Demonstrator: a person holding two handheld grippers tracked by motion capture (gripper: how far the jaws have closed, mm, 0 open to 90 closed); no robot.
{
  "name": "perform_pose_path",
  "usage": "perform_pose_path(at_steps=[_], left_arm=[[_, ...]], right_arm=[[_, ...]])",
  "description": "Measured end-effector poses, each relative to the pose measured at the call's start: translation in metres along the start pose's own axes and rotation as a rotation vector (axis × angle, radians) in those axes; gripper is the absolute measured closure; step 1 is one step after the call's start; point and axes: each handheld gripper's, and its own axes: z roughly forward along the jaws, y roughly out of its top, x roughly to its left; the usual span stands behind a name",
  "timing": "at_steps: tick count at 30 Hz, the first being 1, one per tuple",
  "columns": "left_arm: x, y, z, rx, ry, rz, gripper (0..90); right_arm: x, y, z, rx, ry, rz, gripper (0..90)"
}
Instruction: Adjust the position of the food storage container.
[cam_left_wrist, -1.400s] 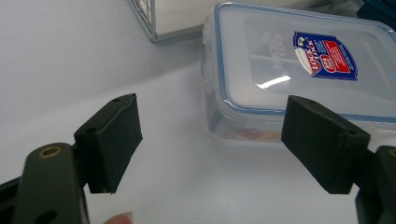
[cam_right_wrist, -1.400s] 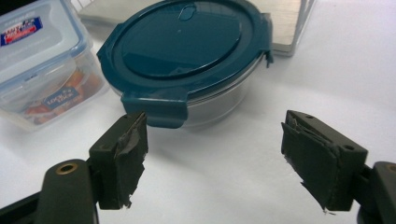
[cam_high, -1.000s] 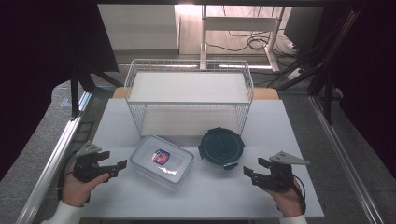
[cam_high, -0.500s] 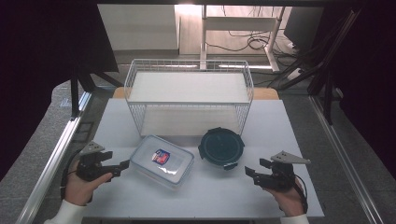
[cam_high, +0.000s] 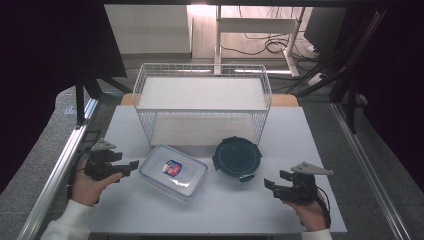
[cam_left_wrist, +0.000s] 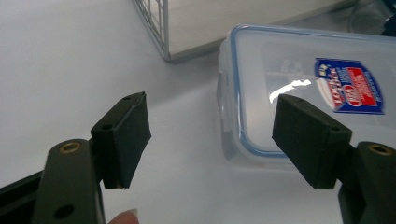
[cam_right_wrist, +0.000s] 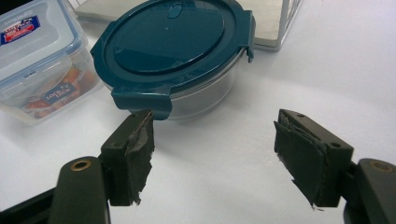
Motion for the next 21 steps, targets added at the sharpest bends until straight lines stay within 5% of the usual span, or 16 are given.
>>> perform_pose_path(at_steps=[10,17,21], left_arm=[[0.005,0.021,0.025,0.051,-0.023,0.05,38.0],[0.01,0.026,0.039,0.115,-0.016,0.054,59.8],[0.012,0.027,0.044,0.146,-0.048,0.056,71.5]], right_arm=[[-0.003,0.003,-0.009,-0.003,-0.021,0.009,27.4],[0.002,0.003,-0.007,0.002,-0.01,0.01,26.1],[0.008,0.0,0.002,0.016,0.002,-0.002,26.1]])
